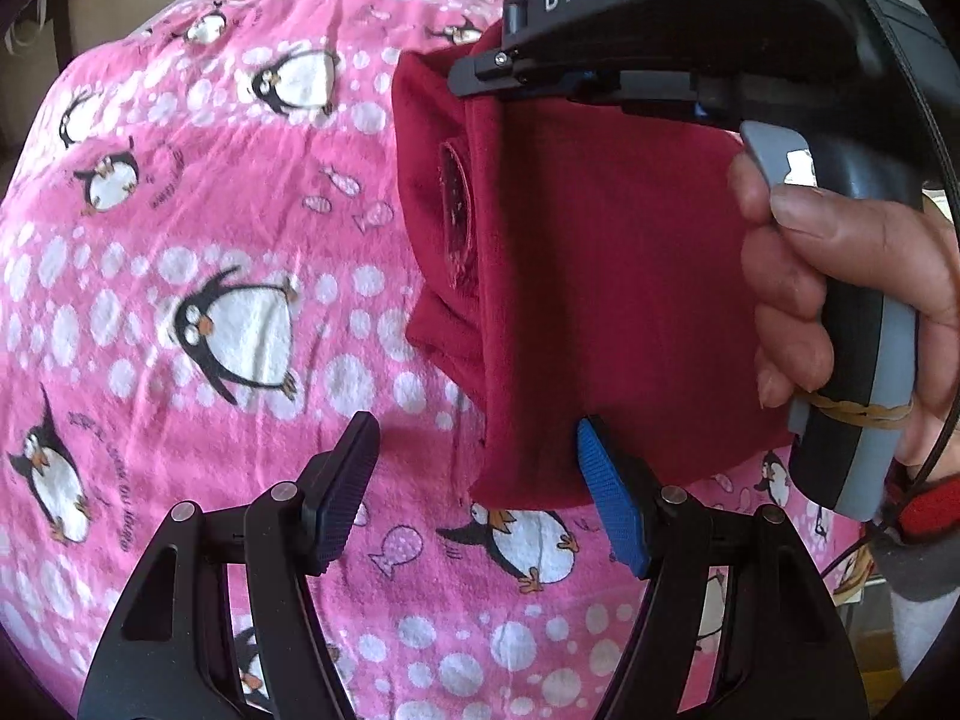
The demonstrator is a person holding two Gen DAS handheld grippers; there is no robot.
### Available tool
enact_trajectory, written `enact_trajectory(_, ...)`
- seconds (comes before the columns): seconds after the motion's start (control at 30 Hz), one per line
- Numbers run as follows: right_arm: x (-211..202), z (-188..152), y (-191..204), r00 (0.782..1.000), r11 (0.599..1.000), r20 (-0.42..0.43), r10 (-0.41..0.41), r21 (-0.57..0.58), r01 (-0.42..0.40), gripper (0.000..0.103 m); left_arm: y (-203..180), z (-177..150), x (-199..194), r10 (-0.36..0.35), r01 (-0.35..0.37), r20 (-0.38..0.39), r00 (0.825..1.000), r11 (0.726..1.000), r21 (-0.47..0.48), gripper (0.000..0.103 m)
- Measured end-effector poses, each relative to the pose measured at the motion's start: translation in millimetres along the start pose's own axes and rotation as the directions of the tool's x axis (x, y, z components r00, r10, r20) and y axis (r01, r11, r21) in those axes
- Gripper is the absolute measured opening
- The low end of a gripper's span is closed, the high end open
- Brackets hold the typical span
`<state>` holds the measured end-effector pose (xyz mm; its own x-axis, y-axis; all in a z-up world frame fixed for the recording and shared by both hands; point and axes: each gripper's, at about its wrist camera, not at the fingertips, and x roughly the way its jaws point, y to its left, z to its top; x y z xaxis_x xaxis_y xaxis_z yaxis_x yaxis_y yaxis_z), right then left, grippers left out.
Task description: Fold small clothes
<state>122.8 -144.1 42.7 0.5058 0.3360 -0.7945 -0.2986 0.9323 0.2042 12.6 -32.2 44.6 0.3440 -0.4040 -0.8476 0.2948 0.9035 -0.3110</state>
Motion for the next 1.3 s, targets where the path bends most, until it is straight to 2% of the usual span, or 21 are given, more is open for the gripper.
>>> enact_trajectory(0.1, 2.6, 4.7, 2.3, 1.0, 1.0, 0.0, 0.008, 0.003, -0.008, 0.006, 5.2, 5.1, -7.7, 0.015, -0.016, 0.028, 0.999, 1.0, 0.002, 0.069)
enact_trajectory(0.17, 8.3, 4.2, -2.1, 1.0, 1.0, -0.011, 0.014, 0.023, -0.014, 0.006, 9.2, 7.4, -7.3, 0.013, -0.013, 0.015, 1.0, 1.0, -0.009, 0.069)
enact_trajectory(0.27, 13.2, 2.7, -0.5, 0.998, 0.997, -0.013, 0.066, 0.046, -0.065, 0.006, 12.6, 9.3, -5.8, 0.021, -0.021, -0.002, 1.0, 1.0, -0.02, 0.069)
enact_trajectory(0.4, 26.9, 0.6, 5.6, 0.998, 0.999, -0.044, 0.051, 0.016, -0.05, 0.006, 11.5, 5.3, -8.8, 0.043, -0.043, 0.001, 0.999, 0.999, -0.001, 0.069)
enact_trajectory(0.5, 25.0, -5.1, -7.1, 0.995, 0.992, -0.023, 0.1, 0.075, -0.098, 0.006, 11.6, -0.2, -6.0, 0.036, -0.036, -0.013, 0.999, 0.999, -0.021, 0.069)
enact_trajectory(0.57, 10.6, -9.5, -13.3, 0.99, 0.986, 0.01, 0.138, 0.093, -0.138, 0.012, 11.1, -2.2, -5.5, 0.036, -0.036, -0.011, 0.999, 0.999, -0.028, 0.069)
enact_trajectory(0.63, -7.2, -14.9, -18.2, 0.987, 0.982, 0.028, 0.16, 0.095, -0.162, 0.03, 7.5, -3.4, -7.5, 0.048, -0.048, -0.005, 0.999, 0.999, -0.021, 0.069)
enact_trajectory(0.77, -40.9, -23.4, -32.4, 0.991, 0.992, 0.099, 0.095, 0.075, -0.103, 0.031, -4.9, -4.7, -24.2, 0.055, -0.054, 0.05, 0.997, 0.998, -0.012, 0.069)
enact_trajectory(0.9, -52.2, -21.7, -54.4, 0.988, 0.995, 0.143, -0.048, 0.093, 0.035, 0.031, -13.0, 1.9, -36.4, 0.048, -0.047, 0.109, 0.993, 0.999, -0.004, 0.069)
enact_trajectory(1.03, -44.4, -16.7, -75.8, 0.989, 0.991, 0.126, -0.075, 0.121, 0.06, 0.029, -16.4, 12.0, -19.7, 0.052, -0.051, 0.091, 0.995, 0.999, -0.013, 0.069)
enact_trajectory(1.2, -21.1, -10.5, -75.2, 0.99, 0.99, 0.076, -0.121, 0.088, 0.114, 0.029, -19.1, 17.6, 4.5, 0.059, -0.059, 0.046, 0.997, 0.998, -0.018, 0.069)
enact_trajectory(1.3, -12.7, -7.8, -80.0, 0.99, 0.989, 0.069, -0.126, 0.083, 0.12, 0.029, -19.4, 17.6, 14.8, 0.064, -0.064, 0.029, 0.998, 0.998, -0.015, 0.069)
